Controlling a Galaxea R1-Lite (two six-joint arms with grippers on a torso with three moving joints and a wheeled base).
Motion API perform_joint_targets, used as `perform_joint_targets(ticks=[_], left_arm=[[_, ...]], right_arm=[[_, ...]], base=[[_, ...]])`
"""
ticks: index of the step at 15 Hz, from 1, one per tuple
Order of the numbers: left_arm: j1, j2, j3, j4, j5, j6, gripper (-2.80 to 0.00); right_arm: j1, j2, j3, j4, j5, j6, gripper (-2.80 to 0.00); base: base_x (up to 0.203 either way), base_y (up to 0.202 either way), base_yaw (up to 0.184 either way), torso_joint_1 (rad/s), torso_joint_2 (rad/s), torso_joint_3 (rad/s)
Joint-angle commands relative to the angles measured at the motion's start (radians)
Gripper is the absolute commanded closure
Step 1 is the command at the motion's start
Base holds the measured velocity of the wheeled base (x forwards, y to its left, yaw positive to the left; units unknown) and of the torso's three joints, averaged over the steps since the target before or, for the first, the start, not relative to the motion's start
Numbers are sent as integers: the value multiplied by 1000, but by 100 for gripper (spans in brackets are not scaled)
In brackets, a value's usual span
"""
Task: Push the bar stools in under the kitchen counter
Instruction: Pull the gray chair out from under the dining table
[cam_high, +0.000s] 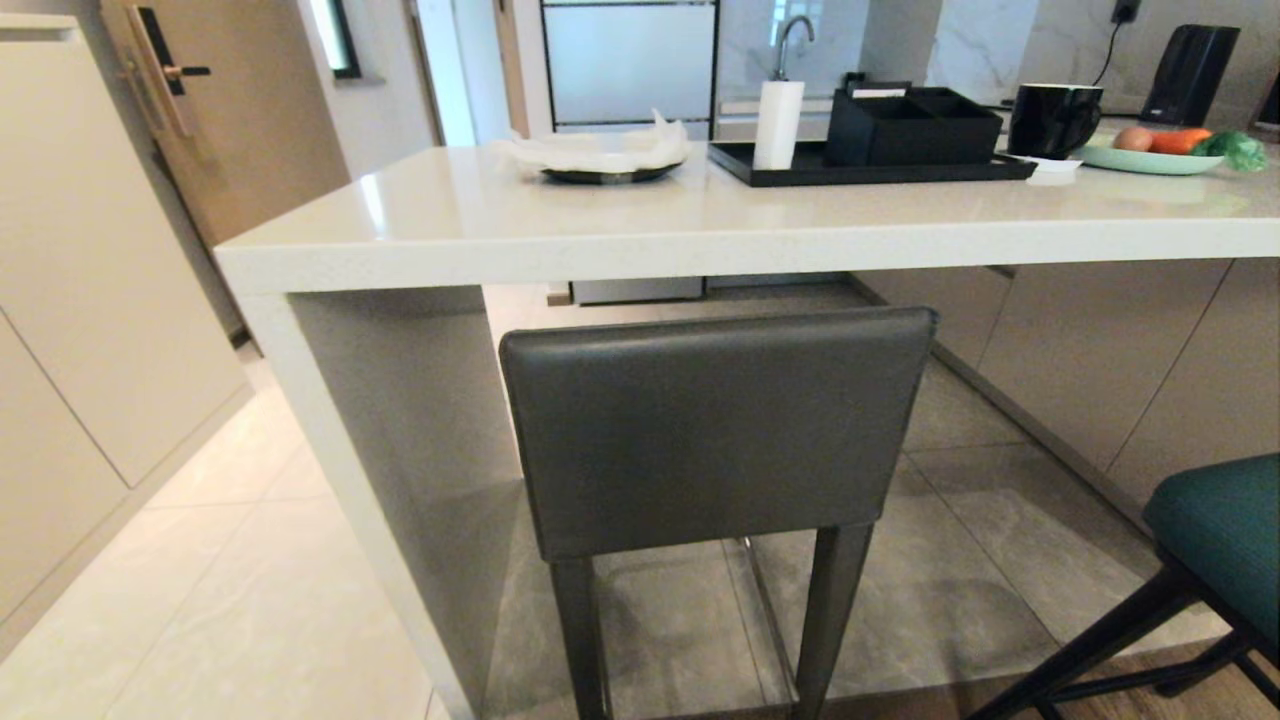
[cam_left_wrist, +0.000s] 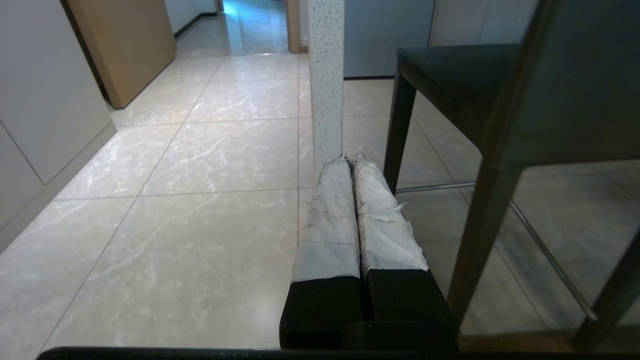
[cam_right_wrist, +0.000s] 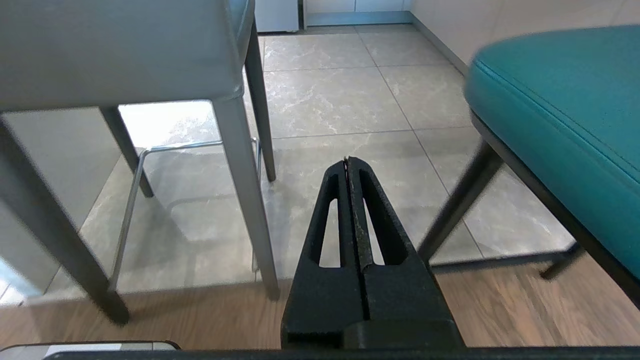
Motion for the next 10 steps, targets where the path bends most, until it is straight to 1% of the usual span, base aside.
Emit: perform_joint_targets(ticks=[1,2,6,9,10], left_arm=[[0,1,40,-1,0,-1,0],[0,1,40,-1,1,-3,0],[0,1,40,-1,0,-6,0],[-1,1,40,-1,0,-7,0],[-3,1,40,-1,1,-10,-280]], right_arm=[[0,1,2,0,1,-1,0],[0,1,3,0,1,-1,0],[0,1,3,0,-1,2,0],[0,1,2,-2,-2,21,0],[0,1,2,-3,-2,27,0]], base=[[169,0,3,3,3,2],[124,0,2,2,12,7],[0,0,0,0,0,0],[0,0,0,0,0,0],[0,0,0,0,0,0]])
